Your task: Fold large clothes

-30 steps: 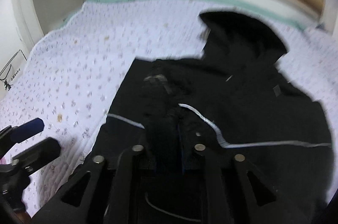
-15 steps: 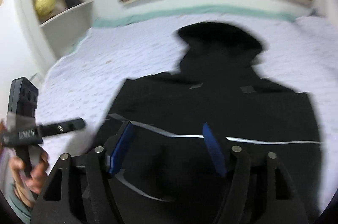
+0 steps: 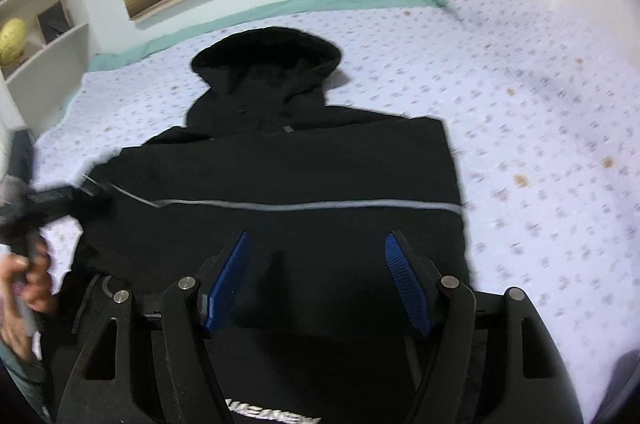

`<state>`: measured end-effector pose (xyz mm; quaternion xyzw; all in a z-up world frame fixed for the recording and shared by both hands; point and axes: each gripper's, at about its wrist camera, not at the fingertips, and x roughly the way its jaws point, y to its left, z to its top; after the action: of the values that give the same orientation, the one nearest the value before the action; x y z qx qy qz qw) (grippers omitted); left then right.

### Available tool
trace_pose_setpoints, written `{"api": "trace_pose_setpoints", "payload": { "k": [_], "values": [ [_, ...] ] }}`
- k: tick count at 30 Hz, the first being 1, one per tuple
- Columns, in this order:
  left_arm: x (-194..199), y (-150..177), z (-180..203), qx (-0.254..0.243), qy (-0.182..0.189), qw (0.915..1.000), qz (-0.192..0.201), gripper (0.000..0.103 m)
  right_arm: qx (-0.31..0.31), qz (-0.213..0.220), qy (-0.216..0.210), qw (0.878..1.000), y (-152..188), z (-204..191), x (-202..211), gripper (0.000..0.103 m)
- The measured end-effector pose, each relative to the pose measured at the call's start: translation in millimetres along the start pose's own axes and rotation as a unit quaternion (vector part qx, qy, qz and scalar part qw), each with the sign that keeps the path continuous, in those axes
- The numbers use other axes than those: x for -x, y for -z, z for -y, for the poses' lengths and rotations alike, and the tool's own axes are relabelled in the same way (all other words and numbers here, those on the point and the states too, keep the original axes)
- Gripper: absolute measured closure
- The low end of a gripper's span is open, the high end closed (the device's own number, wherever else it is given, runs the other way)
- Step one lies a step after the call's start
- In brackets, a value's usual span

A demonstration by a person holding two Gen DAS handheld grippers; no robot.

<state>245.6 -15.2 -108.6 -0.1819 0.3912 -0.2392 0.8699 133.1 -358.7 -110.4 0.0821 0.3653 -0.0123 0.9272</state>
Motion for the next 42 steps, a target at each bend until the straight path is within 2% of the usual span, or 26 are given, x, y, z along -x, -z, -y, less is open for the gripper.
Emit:
{"api": "trace_pose_setpoints", "payload": {
  "k": [1, 3, 6, 8, 9, 11, 13, 16, 18, 20, 22, 23, 25, 26, 28, 30, 31, 33, 36, 39, 42],
  "values": [
    [17.7, -6.8, 1.6, -0.017, 0.012, 0.9991, 0.036, 0.079, -0.003, -0.004, 0.003, 1.0, -2.8, 1.6, -4.0, 0.03],
    [28.1, -13.1, -7.5, -0.017, 0.013, 0.9988, 0.045, 0.079, -0.009, -0.014, 0.005, 1.0, -6.8, 1.7, -15.1, 0.03],
    [2.8, -7.4, -44.0, 0.023, -0.016, 0.9994, -0.022, 0.079, -0.012, -0.036, 0.016, 0.999, -7.2, -2.8, -46.3, 0.03],
    [-25.5, 12.6, -65.7, 0.038, -0.059, 0.9936, -0.088, 0.079, -0.002, -0.066, 0.035, 0.997, -0.6, -8.3, -78.8, 0.03],
    [-36.2, 21.6, -75.8, 0.05, -0.062, 0.9907, -0.111, 0.078, 0.009, -0.073, 0.051, 0.996, 3.0, -10.7, -90.9, 0.03],
    [-38.5, 28.3, -88.1, 0.077, -0.033, 0.9913, -0.101, 0.077, 0.027, -0.066, 0.074, 0.995, 10.5, -16.3, -103.0, 0.027],
    [-36.6, 25.0, -88.2, 0.08, -0.028, 0.9908, -0.105, 0.076, 0.03, -0.068, 0.08, 0.994, 11.2, -17.9, -104.3, 0.026],
    [-19.9, 21.0, -66.1, 0.014, -0.056, 0.9937, -0.096, 0.071, 0.033, -0.088, 0.065, 0.993, 4.1, -12.3, -103.4, 0.026],
    [2.5, 16.7, -43.0, -0.028, -0.1, 0.9922, -0.069, 0.067, 0.019, -0.083, 0.05, 0.995, -7.2, -5.7, -89.4, 0.026],
    [25.2, 9.3, -22.0, -0.055, -0.122, 0.9908, -0.023, 0.059, -0.006, -0.047, 0.022, 0.999, -24.4, -1.3, -68.1, 0.026],
    [46.9, 1.1, -10.7, -0.063, -0.104, 0.9923, 0.027, 0.033, -0.013, -0.011, 0.011, 1.0, -42.4, -4.1, -56.1, 0.025],
    [48.7, -1.6, -2.3, -0.068, -0.086, 0.9933, 0.038, 0.031, -0.007, -0.003, 0.019, 1.0, -51.9, -9.7, -56.7, 0.025],
    [26.8, -3.5, 14.1, -0.08, -0.07, 0.9943, 0.011, 0.03, 0.008, -0.012, 0.028, 1.0, -66.1, -22.8, -73.1, 0.024],
    [8.1, -2.1, 19.2, -0.083, -0.077, 0.9934, -0.012, 0.03, 0.012, -0.023, 0.022, 0.999, -71.0, -29.1, -88.7, 0.024],
    [-31.2, 3.5, 20.0, -0.084, -0.108, 0.9894, -0.049, 0.03, 0.013, -0.057, 0.019, 0.998, -70.5, -36.0, -119.4, 0.024],
    [-76.6, 13.3, -2.3, -0.057, -0.155, 0.9808, -0.104, 0.031, 0.024, -0.113, 0.046, 0.992, -54.8, -38.9, -156.6, 0.025],
    [-85.9, 17.8, -10.0, -0.051, -0.155, 0.9806, -0.109, 0.031, 0.023, -0.117, 0.044, 0.992, -49.8, -37.3, -165.1, 0.025],
    [-89.3, 24.4, -10.7, -0.07, -0.162, 0.9801, -0.091, 0.031, 0.019, -0.101, 0.037, 0.994, -45.1, -33.3, -165.6, 0.025],
    [-91.3, 26.0, -3.6, -0.084, -0.169, 0.9777, -0.093, 0.031, 0.034, -0.085, 0.033, 0.995, -40.2, -31.1, -164.5, 0.024],
    [-68.6, 24.8, -3.1, -0.074, -0.141, 0.9842, -0.077, 0.031, 0.031, -0.083, 0.016, 0.996, -39.7, -24.7, -150.8, 0.023],
    [-32.7, 29.0, 7.7, -0.077, -0.109, 0.9899, -0.046, 0.031, 0.036, -0.058, -0.01, 0.998, -32.2, -21.7, -108.7, 0.023]
  ]
}}
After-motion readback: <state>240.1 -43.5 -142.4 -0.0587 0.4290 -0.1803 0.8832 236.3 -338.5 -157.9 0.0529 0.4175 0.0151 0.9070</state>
